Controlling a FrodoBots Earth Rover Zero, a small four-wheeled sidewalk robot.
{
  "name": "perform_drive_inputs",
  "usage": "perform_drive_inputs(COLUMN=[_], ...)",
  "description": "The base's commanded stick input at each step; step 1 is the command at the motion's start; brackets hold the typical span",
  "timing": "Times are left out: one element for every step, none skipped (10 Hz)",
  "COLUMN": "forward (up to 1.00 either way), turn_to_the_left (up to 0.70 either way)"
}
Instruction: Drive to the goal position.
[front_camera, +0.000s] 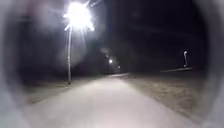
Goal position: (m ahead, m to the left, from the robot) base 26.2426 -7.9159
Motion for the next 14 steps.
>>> perform_drive_inputs(forward=[0.70, 0.70, 0.70, 0.70, 0.70, 0.70, 0.70, 0.70, 0.70, 0.70, 0.70, 0.70, 0.70, 0.70], turn_to_the_left=[0.00, 0.00, 0.00, 0.00, 0.00, 0.00, 0.00, 0.00, 0.00, 0.00, 0.00, 0.00, 0.00, 0.00])
